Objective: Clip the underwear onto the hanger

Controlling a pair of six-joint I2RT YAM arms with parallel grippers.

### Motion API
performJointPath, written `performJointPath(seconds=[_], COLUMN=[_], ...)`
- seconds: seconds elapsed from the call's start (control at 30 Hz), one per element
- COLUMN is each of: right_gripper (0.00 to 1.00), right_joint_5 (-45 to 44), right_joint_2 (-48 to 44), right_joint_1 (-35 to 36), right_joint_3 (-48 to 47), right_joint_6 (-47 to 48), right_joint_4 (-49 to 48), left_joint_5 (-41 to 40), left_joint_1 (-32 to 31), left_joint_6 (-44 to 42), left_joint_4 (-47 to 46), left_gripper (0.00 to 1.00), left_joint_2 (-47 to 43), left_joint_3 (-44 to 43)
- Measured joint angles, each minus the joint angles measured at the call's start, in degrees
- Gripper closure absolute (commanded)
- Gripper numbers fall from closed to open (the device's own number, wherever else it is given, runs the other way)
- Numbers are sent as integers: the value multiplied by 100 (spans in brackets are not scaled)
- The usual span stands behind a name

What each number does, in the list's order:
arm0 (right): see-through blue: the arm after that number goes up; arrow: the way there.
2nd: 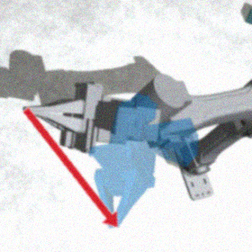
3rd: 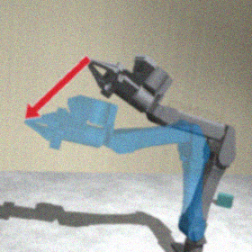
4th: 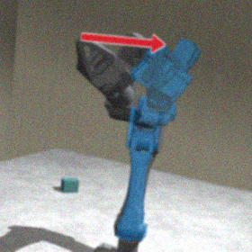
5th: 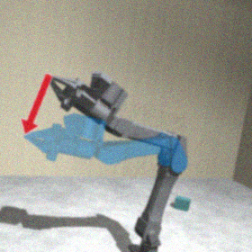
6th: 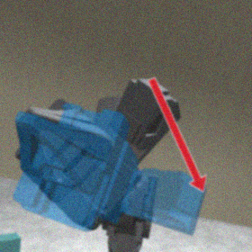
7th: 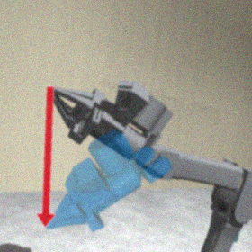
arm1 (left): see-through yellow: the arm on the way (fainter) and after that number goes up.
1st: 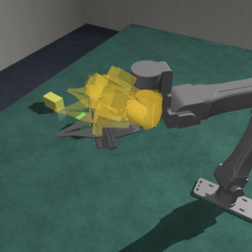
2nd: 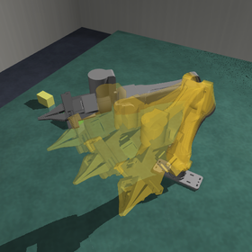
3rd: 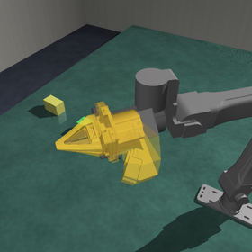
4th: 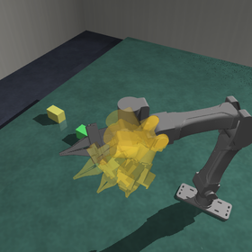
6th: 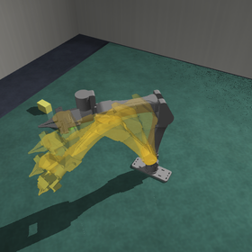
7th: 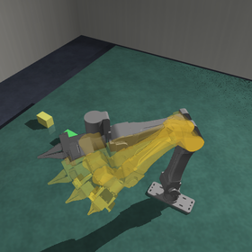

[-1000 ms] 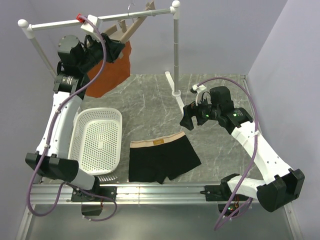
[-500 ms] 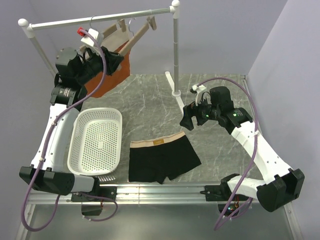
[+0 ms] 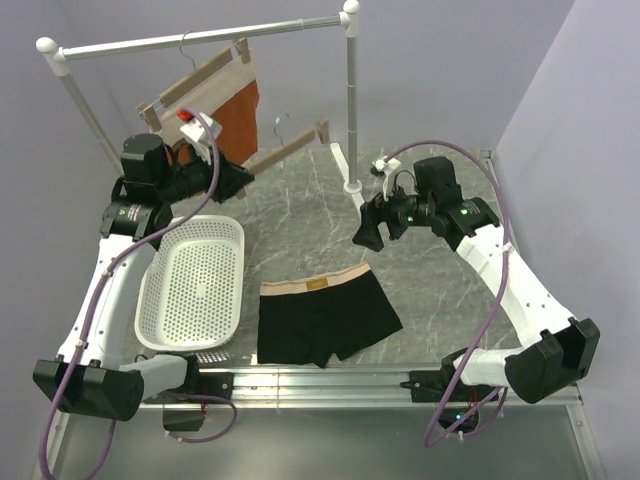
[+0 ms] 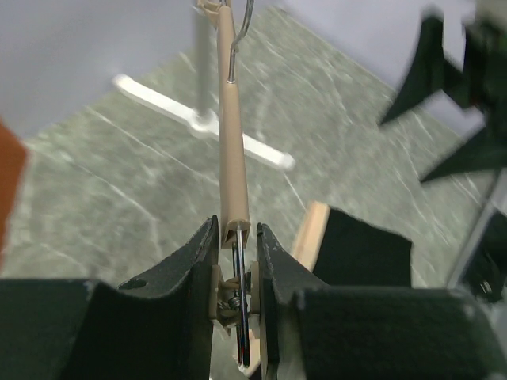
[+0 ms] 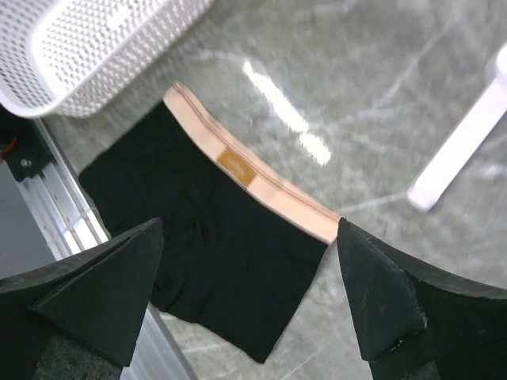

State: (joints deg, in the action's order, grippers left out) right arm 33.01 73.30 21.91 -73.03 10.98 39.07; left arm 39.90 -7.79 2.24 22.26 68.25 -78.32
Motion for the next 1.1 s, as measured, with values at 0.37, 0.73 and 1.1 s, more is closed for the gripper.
performJointPath(seconds=[0.37,0.73,1.1], right_gripper=[15,18,42], right_joint_5=[376,-787,-1440], right_joint_2=[417,1154,1314], right_joint_1=[142,1351,1550], right_joint_3=[-1491,-1893,-2170], right_joint_6=[-332,-975,-1005], right_joint_4=[-597,-1427,-1593], left_joint_5=[1056,1338,1480], left_joint_1=[-7,-197,-439], left_joint_6=[175,1552,2138], left_joint_4=[-236,-1281,-1690], left_gripper=[100,100,100], left_joint_2=[-240,-243,-275], left_joint_3=[1397,1751,1853])
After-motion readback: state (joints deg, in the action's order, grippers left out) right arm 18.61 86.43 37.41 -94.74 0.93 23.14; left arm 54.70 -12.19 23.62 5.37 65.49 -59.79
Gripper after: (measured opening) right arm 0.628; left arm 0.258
